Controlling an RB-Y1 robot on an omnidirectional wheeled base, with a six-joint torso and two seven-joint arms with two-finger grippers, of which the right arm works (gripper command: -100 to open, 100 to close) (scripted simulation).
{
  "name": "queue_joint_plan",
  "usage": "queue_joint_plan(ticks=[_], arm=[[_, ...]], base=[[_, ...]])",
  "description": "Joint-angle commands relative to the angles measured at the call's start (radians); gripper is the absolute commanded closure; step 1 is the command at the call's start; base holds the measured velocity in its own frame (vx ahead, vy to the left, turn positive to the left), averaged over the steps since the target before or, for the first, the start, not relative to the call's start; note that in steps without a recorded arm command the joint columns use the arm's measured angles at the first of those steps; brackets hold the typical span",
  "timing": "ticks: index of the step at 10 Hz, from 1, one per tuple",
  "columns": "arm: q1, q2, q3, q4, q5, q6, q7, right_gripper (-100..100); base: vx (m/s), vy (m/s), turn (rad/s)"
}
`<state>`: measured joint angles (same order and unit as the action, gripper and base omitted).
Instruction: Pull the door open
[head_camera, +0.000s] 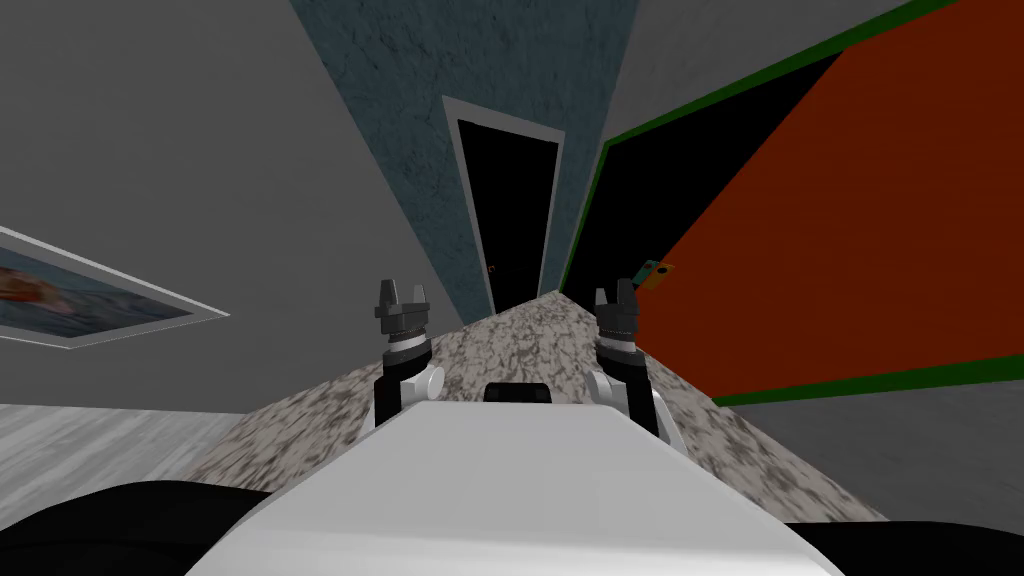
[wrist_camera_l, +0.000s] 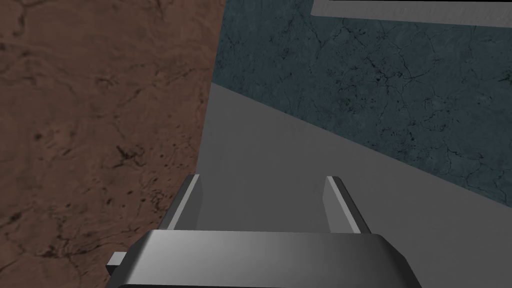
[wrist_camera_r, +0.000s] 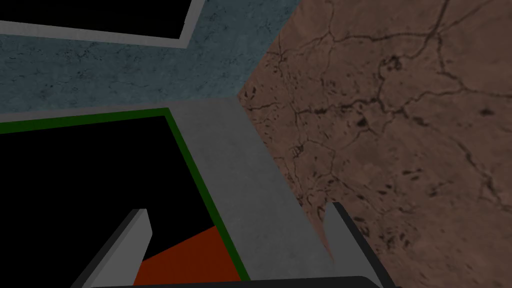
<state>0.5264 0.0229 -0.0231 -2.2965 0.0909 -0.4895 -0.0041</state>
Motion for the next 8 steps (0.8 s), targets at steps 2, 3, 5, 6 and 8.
queue_joint_plan(ticks=[2,3,5,6,8], arm=[[-0.02,-0.013,-0.003,0.049,-0.002,-0.01,-0.004,-100],[-0.032,-0.02,-0.004,0.078,-0.003,-0.017,-0.007,-100],[-0.054,-0.031,-0.007,0.133,-0.005,-0.028,-0.012,-100],[-0.063,-0.036,-0.008,0.154,-0.006,-0.033,-0.014,-100],[-0.081,-0.044,-0.011,0.198,-0.008,-0.042,-0.017,-100]], base=[[0.093,-0.01,0.079],[0.059,0.05,0.069],[0.074,0.047,0.065],[0.094,0.038,0.086],[0.083,0.016,0.073]])
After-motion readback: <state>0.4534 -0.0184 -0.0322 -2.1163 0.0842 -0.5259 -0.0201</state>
